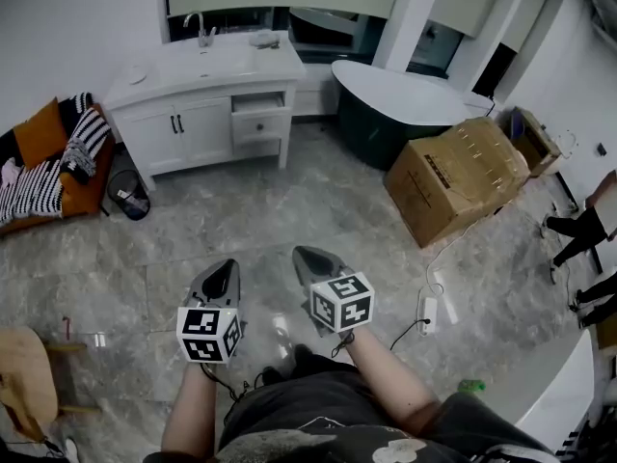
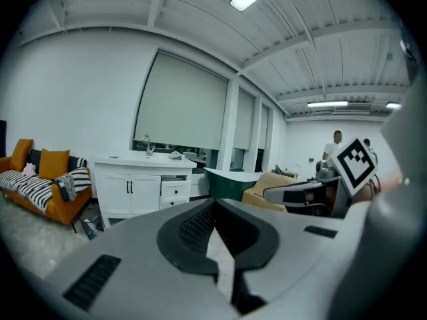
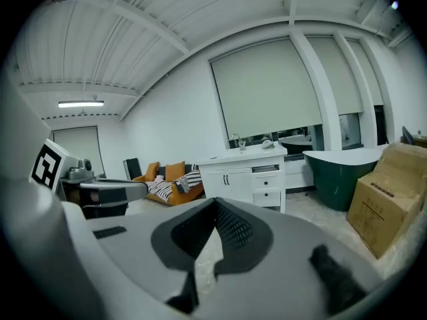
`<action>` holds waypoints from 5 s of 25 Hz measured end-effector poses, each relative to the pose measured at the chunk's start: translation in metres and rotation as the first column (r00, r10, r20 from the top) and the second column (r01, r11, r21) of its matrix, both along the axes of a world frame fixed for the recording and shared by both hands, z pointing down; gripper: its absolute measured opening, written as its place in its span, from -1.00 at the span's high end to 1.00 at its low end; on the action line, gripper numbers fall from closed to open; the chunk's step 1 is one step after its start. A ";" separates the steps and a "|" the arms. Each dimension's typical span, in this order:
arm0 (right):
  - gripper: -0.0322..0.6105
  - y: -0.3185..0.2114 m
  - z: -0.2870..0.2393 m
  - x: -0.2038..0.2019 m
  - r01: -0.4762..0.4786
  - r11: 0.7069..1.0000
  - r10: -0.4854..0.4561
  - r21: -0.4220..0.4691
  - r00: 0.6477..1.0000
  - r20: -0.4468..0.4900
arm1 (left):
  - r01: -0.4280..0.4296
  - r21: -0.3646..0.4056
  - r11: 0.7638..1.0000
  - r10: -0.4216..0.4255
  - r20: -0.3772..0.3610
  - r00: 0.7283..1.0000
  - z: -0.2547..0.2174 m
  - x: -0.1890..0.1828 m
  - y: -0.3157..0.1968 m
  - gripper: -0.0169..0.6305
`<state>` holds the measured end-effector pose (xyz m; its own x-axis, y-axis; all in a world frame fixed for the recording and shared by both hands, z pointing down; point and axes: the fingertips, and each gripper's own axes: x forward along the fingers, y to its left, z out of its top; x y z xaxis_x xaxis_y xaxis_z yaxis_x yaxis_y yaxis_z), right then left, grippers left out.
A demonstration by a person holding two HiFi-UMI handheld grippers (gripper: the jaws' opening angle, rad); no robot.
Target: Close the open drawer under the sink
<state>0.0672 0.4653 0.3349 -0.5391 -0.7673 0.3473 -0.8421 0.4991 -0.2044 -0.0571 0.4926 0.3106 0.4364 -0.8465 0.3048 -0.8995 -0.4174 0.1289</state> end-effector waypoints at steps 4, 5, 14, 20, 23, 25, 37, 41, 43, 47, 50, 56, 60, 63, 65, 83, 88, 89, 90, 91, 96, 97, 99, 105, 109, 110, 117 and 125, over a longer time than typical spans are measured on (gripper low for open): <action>0.83 -0.001 0.001 -0.003 0.010 1.000 -0.010 -0.001 1.000 -0.007 | 0.005 -0.003 1.000 -0.005 -0.001 1.000 0.002 -0.002 -0.002 0.91; 0.82 -0.001 0.002 -0.003 0.010 1.000 -0.010 0.001 1.000 -0.008 | 0.005 -0.002 1.000 -0.005 -0.001 1.000 0.002 -0.003 -0.003 0.91; 0.82 -0.017 0.013 -0.008 -0.025 1.000 0.026 -0.007 0.997 0.072 | 0.004 -0.034 0.999 -0.004 0.004 1.000 0.022 -0.019 -0.013 0.91; 0.82 -0.061 0.037 -0.002 -0.029 0.999 0.032 -0.040 0.998 0.062 | 0.036 -0.065 0.997 -0.035 0.012 0.999 0.041 -0.024 -0.054 0.91; 0.82 -0.099 0.054 0.000 -0.022 0.997 0.026 -0.067 0.998 0.064 | 0.064 -0.088 0.994 -0.062 0.021 0.998 0.052 -0.028 -0.084 0.91; 0.82 -0.134 0.063 0.004 -0.018 0.997 0.024 -0.080 0.997 0.069 | 0.088 -0.100 0.991 -0.085 0.032 0.996 0.057 -0.030 -0.111 0.91; 0.82 -0.351 0.081 0.038 0.012 0.997 -0.009 -0.079 1.000 0.029 | 0.200 -0.152 0.968 -0.190 0.077 0.979 0.079 -0.010 -0.307 0.90; 0.82 -0.391 0.090 0.055 -0.017 0.995 0.020 -0.095 0.999 0.031 | 0.218 -0.179 0.959 -0.209 0.068 0.975 0.086 -0.001 -0.353 0.90; 0.82 -0.404 0.095 0.058 -0.016 0.994 0.021 -0.110 0.999 0.037 | 0.222 -0.174 0.959 -0.212 0.077 0.974 0.084 0.002 -0.371 0.90; 0.82 -0.425 0.102 0.059 -0.025 0.990 0.032 -0.136 0.998 0.050 | 0.213 -0.164 0.963 -0.198 0.100 0.975 0.080 0.002 -0.398 0.90; 0.82 -0.438 0.105 0.053 -0.036 0.988 0.044 -0.148 0.998 0.053 | 0.201 -0.167 0.965 -0.183 0.116 0.976 0.084 -0.003 -0.415 0.90; 0.82 -0.472 0.116 0.039 -0.083 0.984 0.087 -0.158 0.996 0.019 | 0.164 -0.205 0.965 -0.150 0.081 0.985 0.104 -0.020 -0.461 0.90; 0.82 -0.506 0.124 0.030 -0.143 0.976 0.145 -0.163 0.989 0.003 | 0.107 -0.226 0.968 -0.092 0.074 0.993 0.114 -0.032 -0.500 0.90; 0.81 -0.531 0.133 0.015 -0.171 0.971 0.170 -0.164 0.985 -0.024 | 0.082 -0.242 0.967 -0.069 0.062 0.996 0.122 -0.052 -0.530 0.90; 0.81 -0.547 0.143 0.006 -0.205 0.962 0.201 -0.181 0.979 -0.044 | 0.062 -0.257 0.964 -0.049 0.055 0.997 0.130 -0.065 -0.548 0.90; 0.81 -0.646 0.225 -0.076 -0.331 0.909 0.330 -0.255 0.943 -0.046 | -0.044 -0.366 0.930 0.051 0.008 0.999 0.219 -0.139 -0.631 0.90; 0.55 -0.671 0.266 -0.075 -0.337 0.906 0.333 -0.258 0.941 -0.061 | -0.019 -0.396 0.918 0.023 0.006 1.000 0.257 -0.138 -0.645 0.90; 0.45 -0.674 0.276 -0.073 -0.341 0.901 0.338 -0.267 0.939 -0.059 | -0.012 -0.401 0.916 0.016 0.007 1.000 0.264 -0.137 -0.648 0.90; 0.43 -0.678 0.285 -0.070 -0.344 0.897 0.341 -0.277 0.938 -0.058 | -0.006 -0.406 0.914 0.010 0.009 1.000 0.270 -0.136 -0.652 0.90; 0.42 -0.682 0.295 -0.068 -0.343 0.895 0.342 -0.286 0.938 -0.057 | 0.000 -0.410 0.912 0.005 0.011 1.000 0.275 -0.134 -0.655 0.90; 0.42 -0.709 0.330 -0.054 -0.326 0.894 0.325 -0.309 0.944 -0.056 | 0.023 -0.415 0.910 -0.016 0.018 1.000 0.294 -0.122 -0.679 0.90; 0.42 -0.716 0.335 -0.051 -0.326 0.894 0.323 -0.308 0.944 -0.060 | 0.028 -0.414 0.910 -0.021 0.020 1.000 0.298 -0.119 -0.686 0.90; 0.42 -0.730 0.344 -0.045 -0.330 0.892 0.324 -0.309 0.943 -0.074 | 0.036 -0.418 0.908 -0.025 0.031 0.999 0.306 -0.115 -0.698 0.90; 0.42 -0.774 0.373 -0.044 -0.318 0.897 0.290 -0.308 0.948 -0.132 | 0.055 -0.434 0.899 -0.043 0.038 0.998 0.327 -0.099 -0.730 0.90; 0.42 -0.802 0.389 -0.045 -0.310 0.902 0.272 -0.300 0.949 -0.162 | 0.071 -0.445 0.893 -0.058 0.044 0.997 0.340 -0.092 -0.748 0.90; 0.42 -0.808 0.393 -0.045 -0.307 0.904 0.266 -0.298 0.949 -0.171 | 0.076 -0.449 0.890 -0.061 0.047 0.997 0.343 -0.091 -0.752 0.90; 0.42 -0.836 0.408 -0.052 -0.271 0.921 0.220 -0.281 0.955 -0.199 | 0.094 -0.470 0.878 -0.074 0.060 0.995 0.360 -0.087 -0.774 0.90; 0.44 -0.859 0.414 -0.056 -0.249 0.929 0.193 -0.272 0.957 -0.217 | 0.101 -0.484 0.869 -0.078 0.068 0.995 0.370 -0.083 -0.796 0.90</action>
